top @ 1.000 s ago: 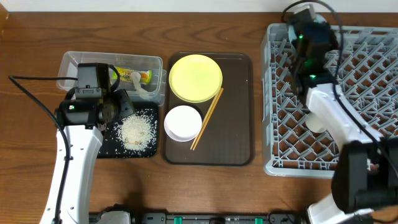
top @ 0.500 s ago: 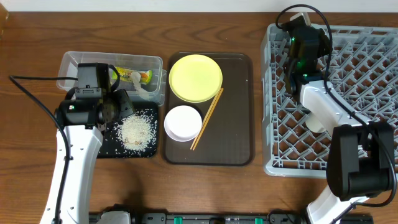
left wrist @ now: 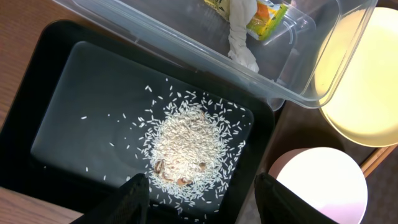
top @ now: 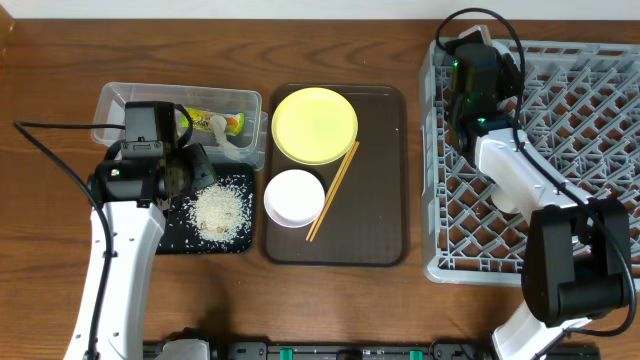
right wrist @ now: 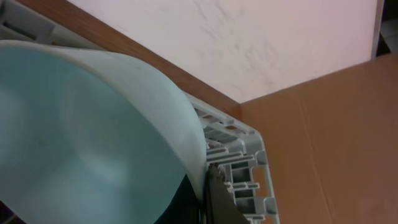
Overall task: Sort waste into correct bins and load items into the dishwasher rack
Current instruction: 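Lift the light-blue bowl and set it upright in the rack's back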
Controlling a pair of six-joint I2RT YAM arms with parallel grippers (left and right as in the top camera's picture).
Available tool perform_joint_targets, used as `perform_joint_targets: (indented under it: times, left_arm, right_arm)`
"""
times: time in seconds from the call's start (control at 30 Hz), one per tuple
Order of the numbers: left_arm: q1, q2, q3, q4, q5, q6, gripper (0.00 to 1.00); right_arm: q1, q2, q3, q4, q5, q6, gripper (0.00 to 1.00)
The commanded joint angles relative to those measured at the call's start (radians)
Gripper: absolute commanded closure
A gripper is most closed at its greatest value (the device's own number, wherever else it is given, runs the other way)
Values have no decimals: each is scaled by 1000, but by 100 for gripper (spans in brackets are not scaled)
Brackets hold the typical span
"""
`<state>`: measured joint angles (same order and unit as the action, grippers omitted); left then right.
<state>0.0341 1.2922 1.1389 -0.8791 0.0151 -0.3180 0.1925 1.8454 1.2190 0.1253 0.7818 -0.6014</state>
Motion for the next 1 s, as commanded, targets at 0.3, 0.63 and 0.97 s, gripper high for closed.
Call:
perform_joint_targets:
  times: [0.3,0.63,0.97]
  left_arm:
    - [5,-3,-4,-3,-19,-6,43]
    - [5,-3,-4,-3,-19,-6,43]
    - [5,-3,-4,-3,-19,-6,43]
  right_arm:
    - [11,22,-18,287,100,-32,99]
    - [11,31,-18,207,37,56,99]
    - [24,88,-18,169,40,77,99]
